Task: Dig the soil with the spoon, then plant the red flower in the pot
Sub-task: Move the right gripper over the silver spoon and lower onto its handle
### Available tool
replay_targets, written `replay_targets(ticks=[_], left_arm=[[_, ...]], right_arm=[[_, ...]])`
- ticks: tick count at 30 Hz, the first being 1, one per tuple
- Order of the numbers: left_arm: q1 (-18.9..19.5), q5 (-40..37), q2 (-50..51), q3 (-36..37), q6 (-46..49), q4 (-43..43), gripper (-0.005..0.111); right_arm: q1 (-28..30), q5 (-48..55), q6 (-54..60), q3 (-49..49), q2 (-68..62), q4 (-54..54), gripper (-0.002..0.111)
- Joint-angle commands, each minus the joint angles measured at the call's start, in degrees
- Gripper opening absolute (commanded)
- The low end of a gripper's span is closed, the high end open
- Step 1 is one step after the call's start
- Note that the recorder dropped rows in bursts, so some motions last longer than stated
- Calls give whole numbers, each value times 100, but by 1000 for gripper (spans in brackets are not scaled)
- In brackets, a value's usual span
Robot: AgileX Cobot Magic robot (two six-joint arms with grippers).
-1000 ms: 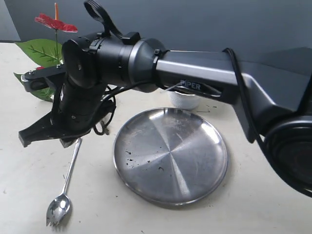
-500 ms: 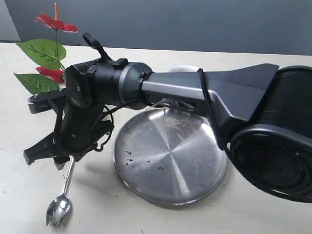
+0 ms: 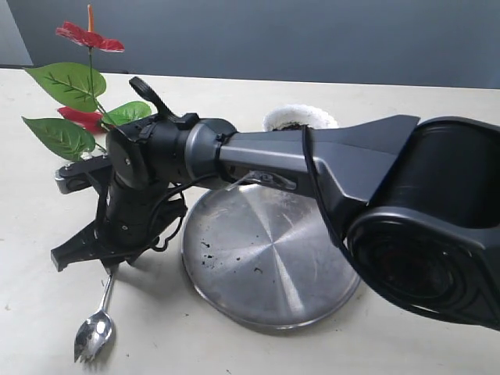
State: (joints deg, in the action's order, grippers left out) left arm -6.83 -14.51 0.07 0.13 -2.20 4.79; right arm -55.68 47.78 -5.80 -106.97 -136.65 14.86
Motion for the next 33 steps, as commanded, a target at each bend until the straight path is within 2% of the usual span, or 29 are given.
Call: replay_targets(ticks=[1,16,19,20,22,30,32,33], left_arm=[[-31,79,-7,-13,-25,2,1],[-31,79,-7,-13,-25,2,1],[-31,79,-7,-13,-25,2,1],[-31,79,-7,-13,-25,2,1],[-31,79,-7,-13,-25,2,1],[-31,79,-7,-13,-25,2,1],[-31,79,-7,-13,-25,2,1],[-31,79,-7,-13,-25,2,1]], right_arm=[[27,-93,-48,-98,-21,84,30],[27,244,-195,-190,-402,112,29],[27,244,-195,-190,-402,121,19],[27,258,-172,-190,-407,155,8],[27,258,-172,-190,-407,265,-1],[27,282,-161,-190,-407,376,-1],[27,305,-161,-190,-407,376,5],[27,305,-161,-190,-407,376,16]])
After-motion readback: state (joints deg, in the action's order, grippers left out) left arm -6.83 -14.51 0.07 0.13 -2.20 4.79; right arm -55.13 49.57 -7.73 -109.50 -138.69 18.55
